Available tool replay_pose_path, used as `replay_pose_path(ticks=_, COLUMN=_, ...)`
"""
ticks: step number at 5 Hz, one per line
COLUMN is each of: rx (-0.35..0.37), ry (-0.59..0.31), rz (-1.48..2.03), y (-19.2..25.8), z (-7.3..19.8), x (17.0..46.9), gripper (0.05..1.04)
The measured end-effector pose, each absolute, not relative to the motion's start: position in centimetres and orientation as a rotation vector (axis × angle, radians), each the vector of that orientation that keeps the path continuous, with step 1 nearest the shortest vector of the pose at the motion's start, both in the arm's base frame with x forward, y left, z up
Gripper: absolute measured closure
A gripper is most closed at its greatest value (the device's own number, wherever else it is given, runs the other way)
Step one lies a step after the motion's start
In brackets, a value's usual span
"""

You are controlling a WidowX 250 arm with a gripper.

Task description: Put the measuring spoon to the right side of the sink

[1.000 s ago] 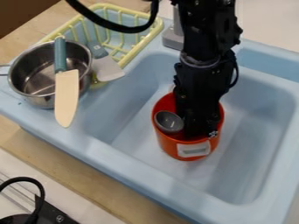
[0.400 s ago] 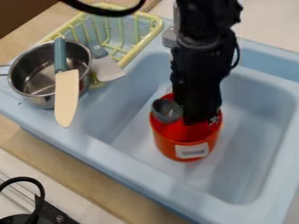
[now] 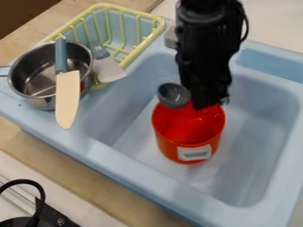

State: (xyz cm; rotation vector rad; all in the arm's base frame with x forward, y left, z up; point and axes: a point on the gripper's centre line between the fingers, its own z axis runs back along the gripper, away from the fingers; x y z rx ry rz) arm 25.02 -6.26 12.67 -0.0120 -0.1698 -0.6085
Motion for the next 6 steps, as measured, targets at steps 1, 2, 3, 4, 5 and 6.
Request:
replay_pose_path(ticks=1, rx=-0.066, ry=-0.221, rz=-0.482, y=-8.2, z=13.4, x=25.0, gripper=0.778)
replay_pose_path(ticks=2, rx=-0.116, ry=-0.268, rz=-0.410, y=-10.3, z=13.3, x=25.0, gripper=0.778)
replay_pose_path(ticks=3, rx=-0.063, ry=-0.324, rz=-0.350, y=-11.6, z=12.3, x=25.0, gripper=0.778)
replay_pose_path(ticks=4, rx=-0.075, ry=-0.345, rz=-0.325, y=-12.2, z=11.0, x=25.5, gripper=0.778)
replay_pose_path(ticks=5, rx=-0.099, ry=-0.340, rz=-0.231, y=-12.4, z=10.0, x=26.1, gripper=0.778)
replay_pose_path(ticks=6, rx=-0.119, ry=-0.290, rz=-0.185, y=-12.6, z=8.8, x=26.1, gripper=0.778)
